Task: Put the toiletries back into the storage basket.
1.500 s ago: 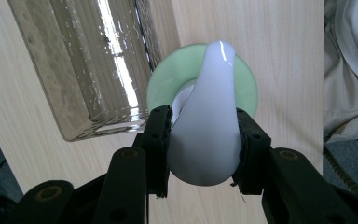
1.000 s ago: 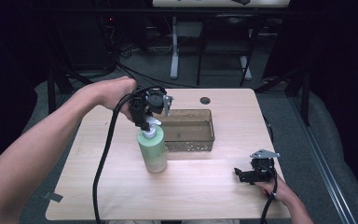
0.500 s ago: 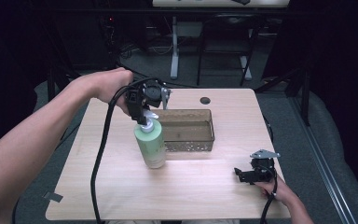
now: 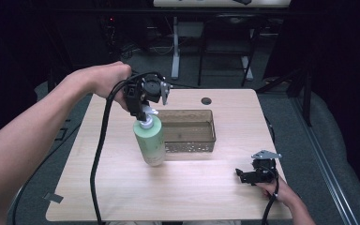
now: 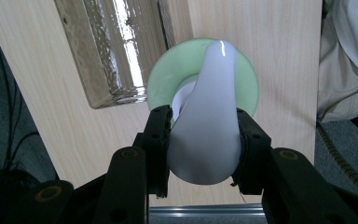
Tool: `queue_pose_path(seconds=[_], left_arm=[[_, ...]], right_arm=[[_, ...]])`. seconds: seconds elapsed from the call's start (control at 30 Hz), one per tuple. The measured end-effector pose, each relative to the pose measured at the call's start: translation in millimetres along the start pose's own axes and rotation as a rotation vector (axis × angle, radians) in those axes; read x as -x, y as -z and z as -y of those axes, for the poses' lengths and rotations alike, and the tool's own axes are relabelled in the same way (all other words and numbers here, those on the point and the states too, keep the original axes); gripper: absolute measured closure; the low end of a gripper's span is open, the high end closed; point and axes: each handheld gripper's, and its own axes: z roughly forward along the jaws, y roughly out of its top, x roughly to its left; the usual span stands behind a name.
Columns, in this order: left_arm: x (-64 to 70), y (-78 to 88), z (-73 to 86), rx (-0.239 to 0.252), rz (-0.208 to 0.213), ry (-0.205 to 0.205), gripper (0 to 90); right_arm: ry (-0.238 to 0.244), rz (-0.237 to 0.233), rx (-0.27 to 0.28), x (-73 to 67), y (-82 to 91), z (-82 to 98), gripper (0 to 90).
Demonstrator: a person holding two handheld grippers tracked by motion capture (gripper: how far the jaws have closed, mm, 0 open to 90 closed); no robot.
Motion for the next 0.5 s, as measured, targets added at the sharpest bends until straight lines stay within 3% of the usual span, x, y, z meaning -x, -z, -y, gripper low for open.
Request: queue_pose_path(seconds=[0.5], left_arm=[[-3.5,20.9,0.3,-0.018,-0.022,0.009,63.1]], right_arm=[[0.000,-0.001,-0.002,0.1,0.2,-0.1,0.0]])
